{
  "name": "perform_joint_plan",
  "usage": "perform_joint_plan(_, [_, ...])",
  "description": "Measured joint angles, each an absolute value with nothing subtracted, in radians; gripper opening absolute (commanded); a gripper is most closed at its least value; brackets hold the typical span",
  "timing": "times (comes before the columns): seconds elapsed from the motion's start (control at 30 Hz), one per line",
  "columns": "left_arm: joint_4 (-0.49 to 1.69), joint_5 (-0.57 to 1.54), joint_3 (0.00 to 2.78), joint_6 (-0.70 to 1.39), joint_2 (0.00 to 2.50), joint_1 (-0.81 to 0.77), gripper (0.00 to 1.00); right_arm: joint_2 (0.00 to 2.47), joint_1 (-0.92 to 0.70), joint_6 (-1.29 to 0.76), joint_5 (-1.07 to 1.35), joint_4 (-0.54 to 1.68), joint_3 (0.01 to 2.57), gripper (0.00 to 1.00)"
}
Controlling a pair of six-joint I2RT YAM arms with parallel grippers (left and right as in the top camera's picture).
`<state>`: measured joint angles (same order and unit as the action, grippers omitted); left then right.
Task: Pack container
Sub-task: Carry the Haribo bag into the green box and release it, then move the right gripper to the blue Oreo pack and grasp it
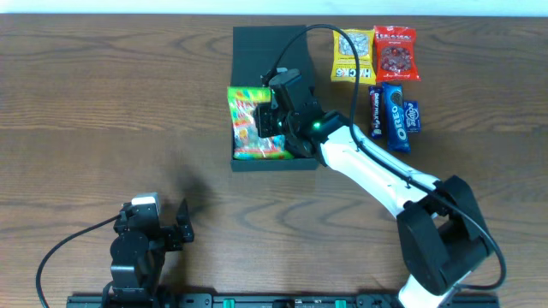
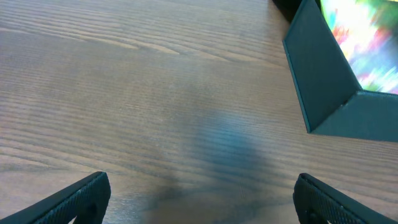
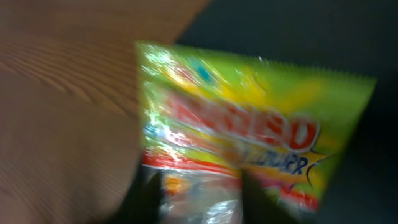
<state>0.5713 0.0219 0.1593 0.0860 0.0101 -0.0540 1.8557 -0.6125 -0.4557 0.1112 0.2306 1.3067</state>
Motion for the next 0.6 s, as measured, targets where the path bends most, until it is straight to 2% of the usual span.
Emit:
perform_joint_plan(0.27, [0.571,0.022,0.159,0.086,0.01,-0.054,0.95,1.736,-0.566,-0.444,0.017,0.307,1.308,0.99])
perform_joint_plan(0.4, [0.571,0.022,0.159,0.086,0.01,-0.054,0.95,1.647,-0.454,-0.414,-0.167,0.47,1.323,0.99])
perform_joint_plan(0.6, [0.571,0.022,0.159,0.086,0.01,-0.054,0.95,1.686,-0.282,-0.354,-0.265,0.63,1.325,0.99])
